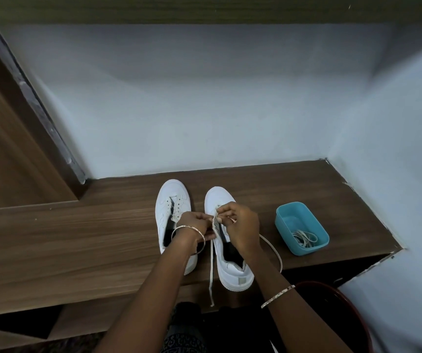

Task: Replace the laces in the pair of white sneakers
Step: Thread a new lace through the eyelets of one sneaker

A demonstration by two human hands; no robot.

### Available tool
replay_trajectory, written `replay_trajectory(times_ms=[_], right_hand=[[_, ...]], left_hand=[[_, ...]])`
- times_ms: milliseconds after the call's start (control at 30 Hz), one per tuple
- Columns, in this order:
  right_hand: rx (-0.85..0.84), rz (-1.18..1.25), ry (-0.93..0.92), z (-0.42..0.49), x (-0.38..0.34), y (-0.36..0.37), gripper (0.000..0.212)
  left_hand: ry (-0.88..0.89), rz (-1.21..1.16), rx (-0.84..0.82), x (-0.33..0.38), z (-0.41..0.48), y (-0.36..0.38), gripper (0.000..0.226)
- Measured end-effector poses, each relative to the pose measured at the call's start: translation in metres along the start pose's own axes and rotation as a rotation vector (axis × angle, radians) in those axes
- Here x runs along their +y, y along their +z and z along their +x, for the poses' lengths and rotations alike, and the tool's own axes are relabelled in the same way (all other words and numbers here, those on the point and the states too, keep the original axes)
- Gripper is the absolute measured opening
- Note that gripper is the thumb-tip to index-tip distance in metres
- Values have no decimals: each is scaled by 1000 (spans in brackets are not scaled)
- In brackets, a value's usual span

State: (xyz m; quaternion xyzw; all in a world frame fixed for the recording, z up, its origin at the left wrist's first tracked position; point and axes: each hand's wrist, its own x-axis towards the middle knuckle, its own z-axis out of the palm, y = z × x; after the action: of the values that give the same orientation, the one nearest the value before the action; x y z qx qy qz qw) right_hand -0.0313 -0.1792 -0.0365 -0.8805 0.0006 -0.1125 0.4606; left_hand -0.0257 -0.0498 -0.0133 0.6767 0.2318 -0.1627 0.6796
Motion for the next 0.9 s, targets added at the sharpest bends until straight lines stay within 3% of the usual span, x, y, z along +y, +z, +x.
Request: replay_trajectory(times_ms=[133, 233, 333, 400, 500, 600, 700, 833, 900], right_hand=[[-57, 93, 67, 2, 5, -4, 15], [9, 19, 71, -3, 7, -7, 14], [120, 55, 81, -17, -2, -15, 7], [70, 43, 54, -31, -12, -17, 18], [-40, -253, -44, -51, -16, -10, 41], [26, -315, -52, -56, -8, -3, 19], [57, -327, 12, -55, -5, -1, 17], [78, -396, 72, -56, -9, -2, 19], [75, -435, 89, -57, -9, -2, 20]], left_hand=[[118, 378, 98, -4, 3, 2, 18], [201, 632, 212, -4, -3, 3, 25], [260, 568, 286, -4, -12, -4, 20], [321, 488, 315, -4, -12, -12, 13], [319, 100, 278, 9, -14, -20, 21], [242, -320, 135, 39, -26, -27, 29], [209, -690, 58, 66, -41, -44, 33], [391, -438, 250, 82, -42, -89, 32], [596, -103, 385, 88, -49, -112, 30]])
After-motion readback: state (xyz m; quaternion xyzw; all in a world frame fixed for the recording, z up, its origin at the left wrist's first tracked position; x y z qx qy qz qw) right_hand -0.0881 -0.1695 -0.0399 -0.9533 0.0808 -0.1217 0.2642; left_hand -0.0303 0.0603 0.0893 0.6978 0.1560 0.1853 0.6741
